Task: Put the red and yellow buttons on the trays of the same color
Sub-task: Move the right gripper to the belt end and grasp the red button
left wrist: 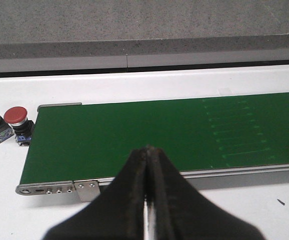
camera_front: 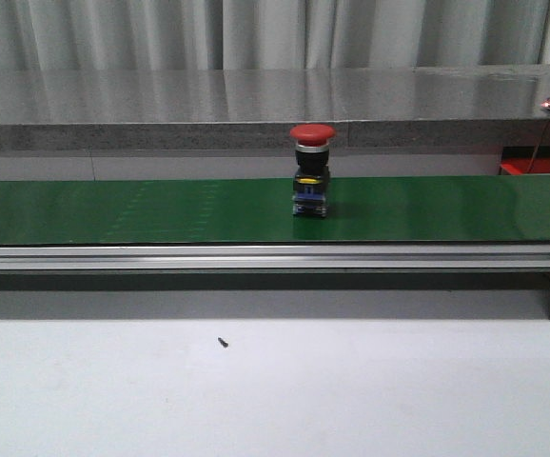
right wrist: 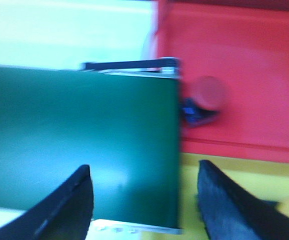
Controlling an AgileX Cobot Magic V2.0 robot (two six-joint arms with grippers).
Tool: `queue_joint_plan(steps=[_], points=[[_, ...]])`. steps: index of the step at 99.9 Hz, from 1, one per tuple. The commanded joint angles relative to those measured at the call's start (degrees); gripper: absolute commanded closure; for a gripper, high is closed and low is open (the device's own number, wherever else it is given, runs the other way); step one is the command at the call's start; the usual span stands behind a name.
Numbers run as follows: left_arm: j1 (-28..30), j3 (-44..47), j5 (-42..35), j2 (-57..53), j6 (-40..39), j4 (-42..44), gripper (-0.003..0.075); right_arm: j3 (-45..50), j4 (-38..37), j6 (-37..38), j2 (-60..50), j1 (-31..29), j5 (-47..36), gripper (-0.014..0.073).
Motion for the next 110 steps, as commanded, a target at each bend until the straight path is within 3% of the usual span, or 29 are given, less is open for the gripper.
queue_joint_plan(steps=[1, 23, 47, 66, 110], points=[[-0.32, -1.57, -4.23, -0.12, -0.15, -1.76, 0.0740, -2.25, -0.22, -2.89, -2.00, 4.44, -0.46, 0.0131], [-0.32, -1.57, -4.23, -0.12, -0.15, -1.76, 0.0740, -2.25, -0.30, -13.75, -2.00, 12.41, 1.72, 0.0131], [-0.32, -1.57, -4.23, -0.12, -0.15, -2.12, 0.0740, -3.96, -0.30, -13.96, -0.73, 15.67, 4.66, 0.0108], [-0.32, -1.57, -4.23, -0.12, -0.15, -2.12, 0.0740, -10.47, -0.30, -13.96, 3.97, 17.58, 12.33, -0.0061], [-0.32, -1.57, -4.13, -0.12, -0.15, -2.12, 0.0740, -21.30, -0.22, -14.36, 19.30, 19.00, 19.96, -0.0057]])
